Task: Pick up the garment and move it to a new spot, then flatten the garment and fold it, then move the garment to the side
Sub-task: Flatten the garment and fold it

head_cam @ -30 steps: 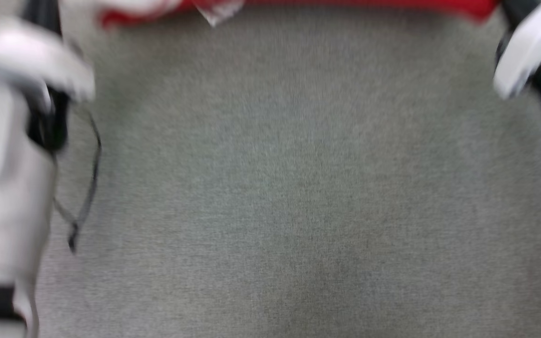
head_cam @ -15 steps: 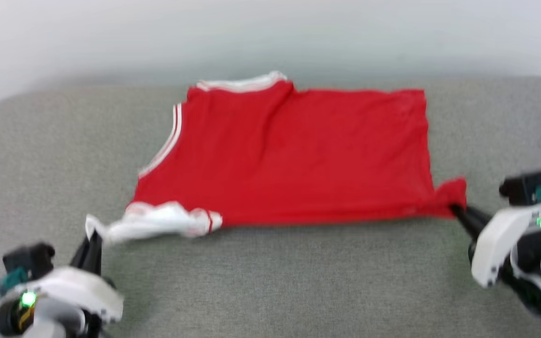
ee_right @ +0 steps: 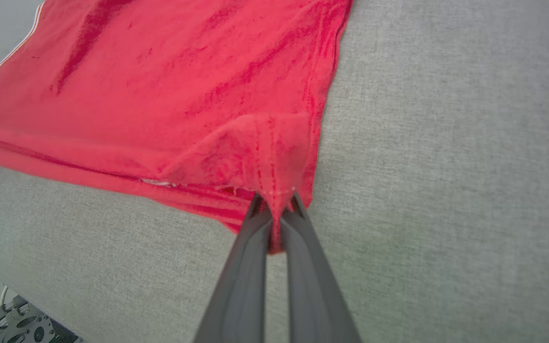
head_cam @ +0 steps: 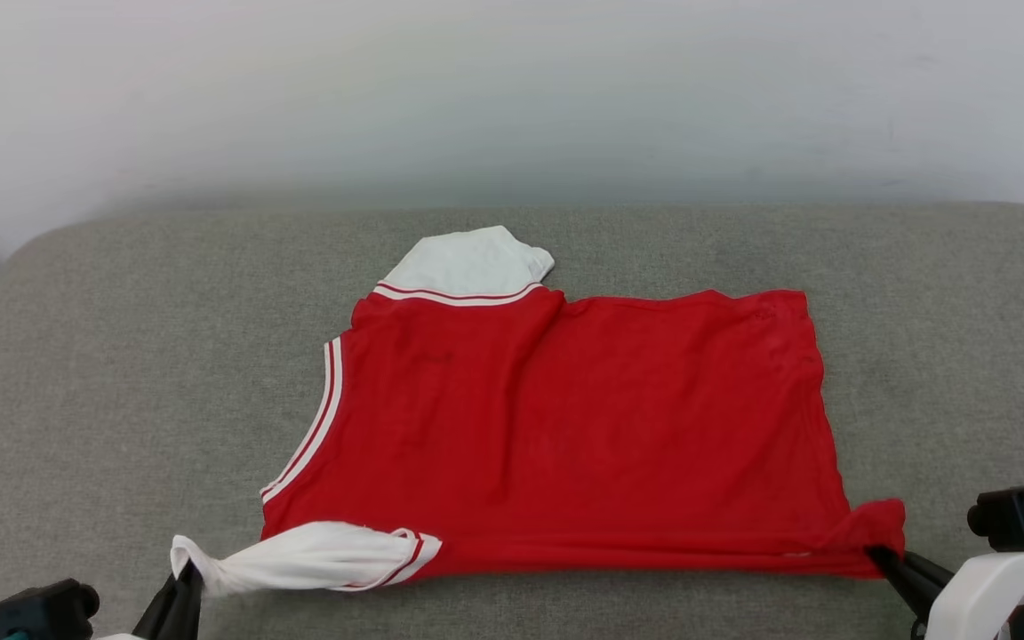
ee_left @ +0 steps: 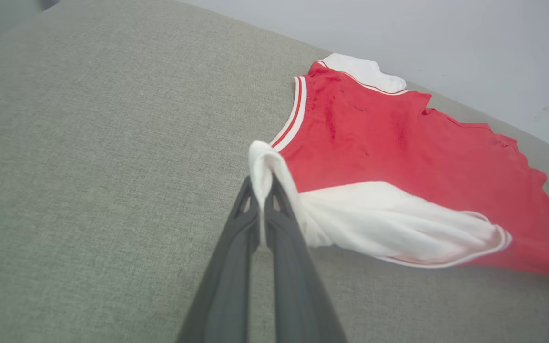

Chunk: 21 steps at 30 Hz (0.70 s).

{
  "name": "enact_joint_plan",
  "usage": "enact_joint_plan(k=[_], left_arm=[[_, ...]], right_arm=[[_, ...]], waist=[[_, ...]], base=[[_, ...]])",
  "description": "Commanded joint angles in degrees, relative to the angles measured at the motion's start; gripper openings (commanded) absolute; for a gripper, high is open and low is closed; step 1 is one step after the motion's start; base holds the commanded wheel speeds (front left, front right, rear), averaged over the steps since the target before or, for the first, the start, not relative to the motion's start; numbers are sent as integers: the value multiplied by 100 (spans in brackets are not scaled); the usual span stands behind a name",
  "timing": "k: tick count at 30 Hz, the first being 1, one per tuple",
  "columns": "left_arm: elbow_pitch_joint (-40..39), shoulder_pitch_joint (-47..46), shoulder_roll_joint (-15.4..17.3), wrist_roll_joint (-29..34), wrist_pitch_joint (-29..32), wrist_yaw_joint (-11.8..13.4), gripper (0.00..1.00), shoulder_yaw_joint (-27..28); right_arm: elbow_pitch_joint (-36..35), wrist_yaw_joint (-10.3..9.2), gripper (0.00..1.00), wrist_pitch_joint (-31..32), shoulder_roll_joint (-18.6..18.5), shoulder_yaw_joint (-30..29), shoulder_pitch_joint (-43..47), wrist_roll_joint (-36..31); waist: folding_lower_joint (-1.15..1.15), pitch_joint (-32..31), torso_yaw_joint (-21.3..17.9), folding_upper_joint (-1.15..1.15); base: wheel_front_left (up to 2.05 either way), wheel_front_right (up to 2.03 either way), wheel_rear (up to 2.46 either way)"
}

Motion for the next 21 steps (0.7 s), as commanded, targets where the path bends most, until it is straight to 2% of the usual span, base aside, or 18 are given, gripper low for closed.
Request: enact_joint_plan(k=[1,6,11,19,20,21], left_arm=[[-101,-54,52,50,-6,47,0,44],[-79,-701,-35,123,-23,-70,0,-67],[317,-1545,-122,230,-83,-316,0,-178],[1304,-2604,-404,198,-78,-712,0,-433],[1473,-2723,-445,207,-85,-778,0,-477],[1947,-3014,-591,144,-69,-961,0,-591]], right_arm=[[-202,-12,0,183,119,-229,103,-134],[-628,-10,0,640,455,-593,-199,-494],[-576,-9,0,872,608,-647,-816,-652],[41,-9,0,863,684,-435,-1730,-858],[181,-9,0,872,695,-411,-1780,-850],[480,-9,0,758,719,-289,-1986,-850]], waist=[[2,56,-27,0],[2,306,-82,0],[2,714,-106,0],[2,1354,-36,0],[2,1406,-17,0],[2,1539,2,0]], base=[[0,0,0],[0,0,0],[0,0,0],[0,0,0],[0,0,0],[0,0,0]])
